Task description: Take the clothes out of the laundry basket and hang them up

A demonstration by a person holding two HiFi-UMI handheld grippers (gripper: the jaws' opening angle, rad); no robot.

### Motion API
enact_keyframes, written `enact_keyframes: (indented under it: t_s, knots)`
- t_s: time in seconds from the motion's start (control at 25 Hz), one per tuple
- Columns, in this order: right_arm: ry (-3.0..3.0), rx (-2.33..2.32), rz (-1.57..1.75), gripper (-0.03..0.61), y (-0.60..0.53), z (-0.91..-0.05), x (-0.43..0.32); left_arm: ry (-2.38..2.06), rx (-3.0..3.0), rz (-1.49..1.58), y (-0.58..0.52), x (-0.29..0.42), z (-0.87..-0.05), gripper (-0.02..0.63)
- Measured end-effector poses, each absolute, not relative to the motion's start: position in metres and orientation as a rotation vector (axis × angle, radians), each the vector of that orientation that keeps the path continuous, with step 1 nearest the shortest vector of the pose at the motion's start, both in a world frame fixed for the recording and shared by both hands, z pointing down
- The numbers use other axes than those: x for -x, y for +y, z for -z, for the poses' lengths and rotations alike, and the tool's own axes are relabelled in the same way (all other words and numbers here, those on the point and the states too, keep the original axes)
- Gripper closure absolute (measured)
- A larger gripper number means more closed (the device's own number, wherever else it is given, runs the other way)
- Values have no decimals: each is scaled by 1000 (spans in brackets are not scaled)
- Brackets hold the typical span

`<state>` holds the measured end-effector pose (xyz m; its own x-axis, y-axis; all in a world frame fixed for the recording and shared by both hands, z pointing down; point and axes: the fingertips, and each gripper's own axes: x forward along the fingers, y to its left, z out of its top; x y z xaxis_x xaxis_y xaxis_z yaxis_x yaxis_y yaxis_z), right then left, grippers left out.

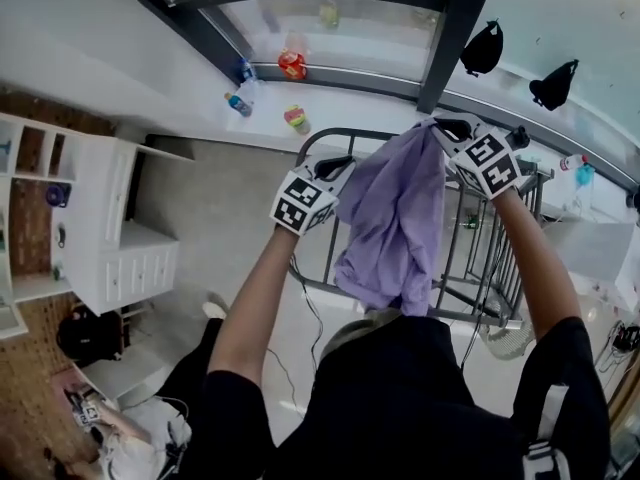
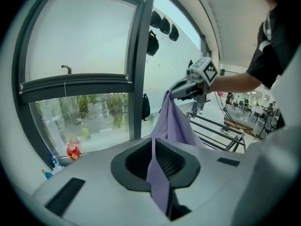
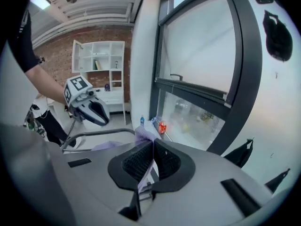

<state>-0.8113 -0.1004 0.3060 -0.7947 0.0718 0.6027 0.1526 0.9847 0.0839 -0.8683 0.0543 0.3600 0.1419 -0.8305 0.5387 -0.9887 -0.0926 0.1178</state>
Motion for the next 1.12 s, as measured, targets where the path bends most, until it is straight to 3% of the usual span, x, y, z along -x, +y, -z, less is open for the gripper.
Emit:
enact_keyframes:
  t_s: [0.36, 0.68, 0.92, 1.12]
  knots:
    - [-2315, -27, -1, 572, -155, -437, 810, -1792, -1877, -433, 99, 862, -372, 594]
    - [-2255, -96, 40, 571, -152, -484, 807, -1835, -1780, -402, 142, 858, -377, 594]
    - [-2239, -137, -16, 390, -160, -478, 798, -1929, -1723, -327, 169, 859, -359, 594]
    - [-2272, -202, -54, 365, -155, -447, 762, -2019, -1707, -215, 191, 840, -334, 594]
